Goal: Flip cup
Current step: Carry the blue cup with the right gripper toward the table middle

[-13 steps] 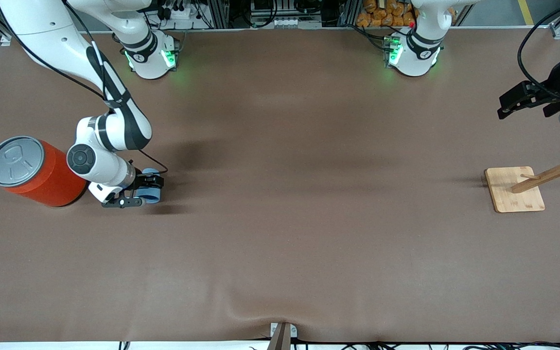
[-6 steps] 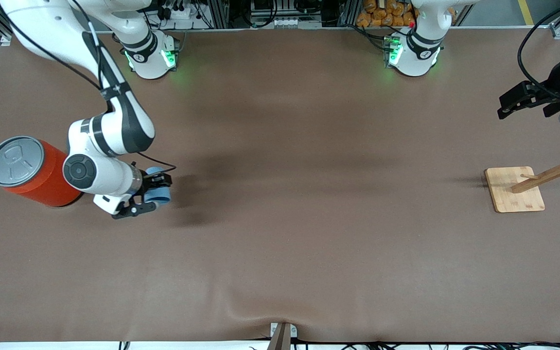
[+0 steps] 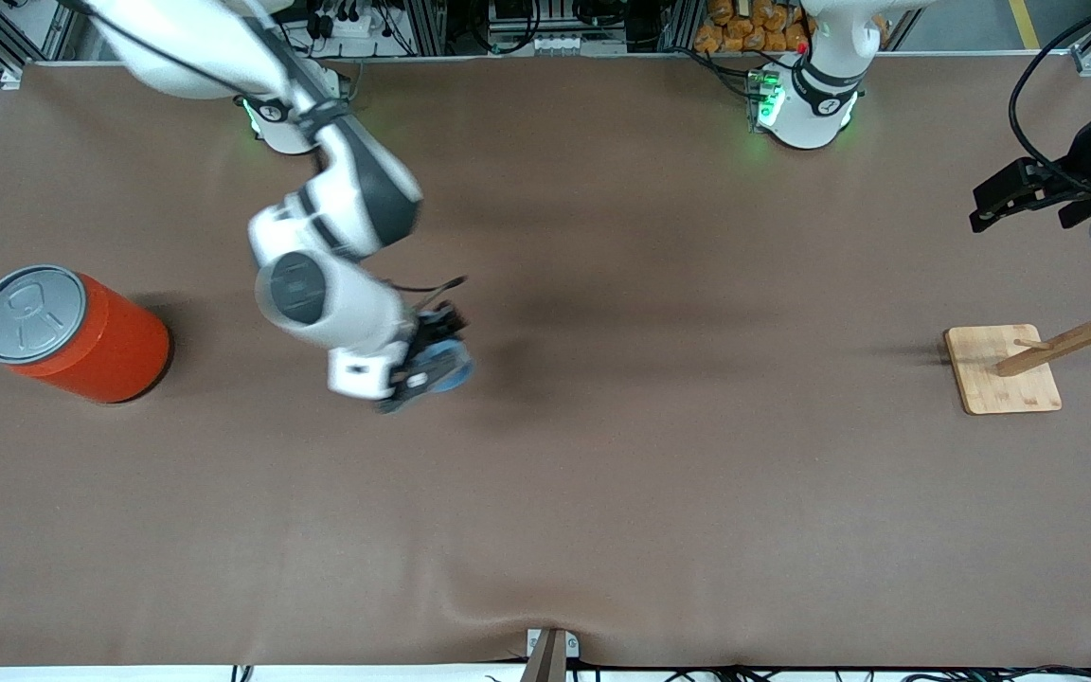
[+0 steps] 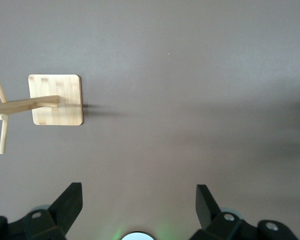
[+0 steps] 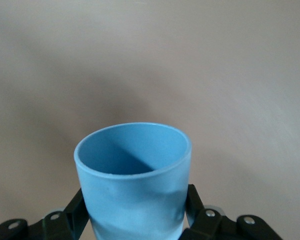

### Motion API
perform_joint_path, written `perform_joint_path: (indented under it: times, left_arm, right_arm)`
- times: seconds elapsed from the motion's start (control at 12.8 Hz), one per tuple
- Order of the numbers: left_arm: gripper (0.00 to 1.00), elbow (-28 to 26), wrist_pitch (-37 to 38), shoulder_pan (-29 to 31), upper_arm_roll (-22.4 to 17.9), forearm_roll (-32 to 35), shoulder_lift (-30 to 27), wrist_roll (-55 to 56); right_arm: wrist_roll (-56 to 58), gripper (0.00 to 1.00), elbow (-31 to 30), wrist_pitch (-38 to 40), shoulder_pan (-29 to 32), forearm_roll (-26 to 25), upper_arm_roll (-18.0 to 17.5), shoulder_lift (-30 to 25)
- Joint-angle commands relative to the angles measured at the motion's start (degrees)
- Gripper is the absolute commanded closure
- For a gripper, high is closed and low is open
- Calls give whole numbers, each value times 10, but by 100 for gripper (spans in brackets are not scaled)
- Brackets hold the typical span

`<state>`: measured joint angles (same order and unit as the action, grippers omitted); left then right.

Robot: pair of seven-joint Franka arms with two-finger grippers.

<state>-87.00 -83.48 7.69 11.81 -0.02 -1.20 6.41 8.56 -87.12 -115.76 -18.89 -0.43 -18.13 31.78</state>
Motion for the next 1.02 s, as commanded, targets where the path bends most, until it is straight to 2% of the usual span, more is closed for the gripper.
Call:
perform_joint_path:
  times: [0.0,0.16,0.31,0.47,0.7,0.94]
  left_arm:
    - [0,10,7,7,2,-8,3,-11]
    - [0,10,7,7,2,-8,3,-11]
    - [0,10,7,7,2,-8,3,-11]
    - [0,10,7,7,2,-8,3,-11]
    - [0,10,8,7,2,-8,3,-11]
    - [0,9,7,7,2,-8,4,-11]
  right_arm:
    - [121,100,86,7,-73,-68,6,85]
    - [184,100,99,-14,-122,-123,19,103]
    - [197,100,103,-21,-166,-154,20,115]
    - [214,100,144,-26,-214,-192,20,149]
    - [209,100,161,-27,-242,-193,22,164]
    - [182,100,164,-49,-259,-204,29,202]
